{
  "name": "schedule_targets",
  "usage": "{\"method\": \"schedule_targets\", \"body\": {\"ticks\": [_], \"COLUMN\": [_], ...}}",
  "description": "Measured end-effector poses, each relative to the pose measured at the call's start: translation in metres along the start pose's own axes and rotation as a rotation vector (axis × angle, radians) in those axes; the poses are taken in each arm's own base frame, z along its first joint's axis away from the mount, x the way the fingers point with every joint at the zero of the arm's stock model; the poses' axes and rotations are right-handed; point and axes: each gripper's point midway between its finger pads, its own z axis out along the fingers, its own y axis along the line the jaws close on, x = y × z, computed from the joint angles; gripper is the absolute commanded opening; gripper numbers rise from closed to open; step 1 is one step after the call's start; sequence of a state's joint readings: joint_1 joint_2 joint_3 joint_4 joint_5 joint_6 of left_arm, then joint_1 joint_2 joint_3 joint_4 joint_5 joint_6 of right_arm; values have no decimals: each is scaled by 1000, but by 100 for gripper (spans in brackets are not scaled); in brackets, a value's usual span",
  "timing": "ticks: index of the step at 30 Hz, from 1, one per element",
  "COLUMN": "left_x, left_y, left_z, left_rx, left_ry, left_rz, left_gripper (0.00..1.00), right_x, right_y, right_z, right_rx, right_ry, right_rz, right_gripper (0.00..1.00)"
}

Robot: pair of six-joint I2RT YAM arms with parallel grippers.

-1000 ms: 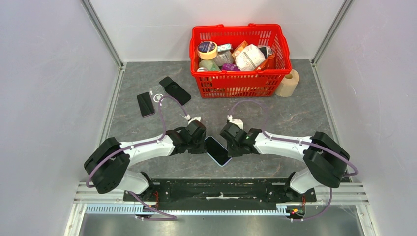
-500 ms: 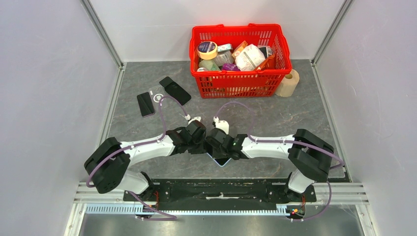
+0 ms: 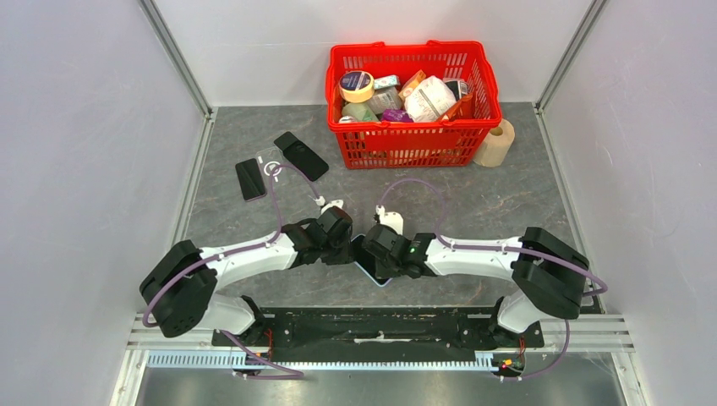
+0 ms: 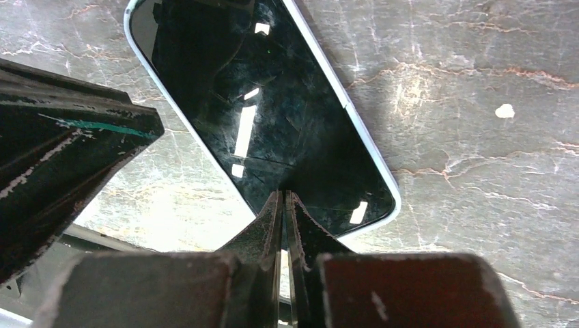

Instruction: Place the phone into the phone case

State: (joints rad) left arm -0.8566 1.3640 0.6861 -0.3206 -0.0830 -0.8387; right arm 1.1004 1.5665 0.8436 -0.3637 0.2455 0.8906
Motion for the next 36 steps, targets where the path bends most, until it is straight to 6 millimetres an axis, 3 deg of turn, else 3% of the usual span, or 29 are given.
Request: {"method": "schedule_targets", "body": {"ticks": [10,20,26,31,36], "left_x": [0,-9,-10,-11,-11], "left_y": [7,12,11,10,9], "left_z": [0,2,3,3,2], "left_rx": [-35,-74,-74,-71,-66], "left_ry": [0,-13,-15,-14,-16], "left_rz": [1,-16,-19,-19,-26], "left_gripper": [32,33,34,37,45], "right_x": [11,40,35,43,30], "right_y": [2,25,29,8,-21], "right_z": [2,11,5,-12,-33], "right_rx": [3,-83,-106,-30,43], "right_ry": [-11,35,26,66,40], "right_rz": [-21,34,66,-3,-49], "right_gripper": [8,7,19,47,62]}}
